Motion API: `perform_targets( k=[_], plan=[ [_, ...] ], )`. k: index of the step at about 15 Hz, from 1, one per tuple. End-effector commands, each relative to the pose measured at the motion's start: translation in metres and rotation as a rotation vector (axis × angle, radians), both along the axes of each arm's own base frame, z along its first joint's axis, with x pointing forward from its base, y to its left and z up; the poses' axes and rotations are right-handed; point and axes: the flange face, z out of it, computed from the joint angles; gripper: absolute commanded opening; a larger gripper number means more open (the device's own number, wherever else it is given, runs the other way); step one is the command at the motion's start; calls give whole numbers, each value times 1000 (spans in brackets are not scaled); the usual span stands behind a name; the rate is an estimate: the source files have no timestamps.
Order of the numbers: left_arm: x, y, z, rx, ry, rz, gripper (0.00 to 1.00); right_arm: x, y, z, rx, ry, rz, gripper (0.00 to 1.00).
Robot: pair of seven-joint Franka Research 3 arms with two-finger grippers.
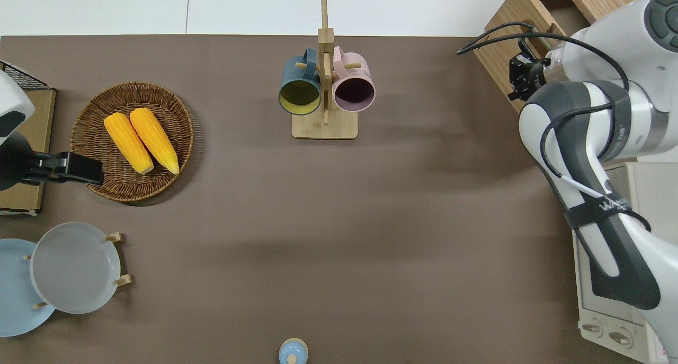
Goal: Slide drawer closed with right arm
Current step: 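Press the drawer fully shut with the right gripper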
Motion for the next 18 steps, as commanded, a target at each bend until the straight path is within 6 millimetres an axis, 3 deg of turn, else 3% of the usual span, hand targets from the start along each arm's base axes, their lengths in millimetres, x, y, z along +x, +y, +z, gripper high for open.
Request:
perform_targets(
  k=[1, 11, 18],
  plan=[
    [2, 1, 4, 16, 5, -12, 993, 11, -28, 6, -17, -46, 17, 0],
    [2, 1, 3, 16, 6, -12, 993, 13, -63, 10, -7, -83, -28, 1],
    [2, 1, 4, 16, 5, -12, 993, 12, -74, 10, -18, -81, 5, 0]
  ],
)
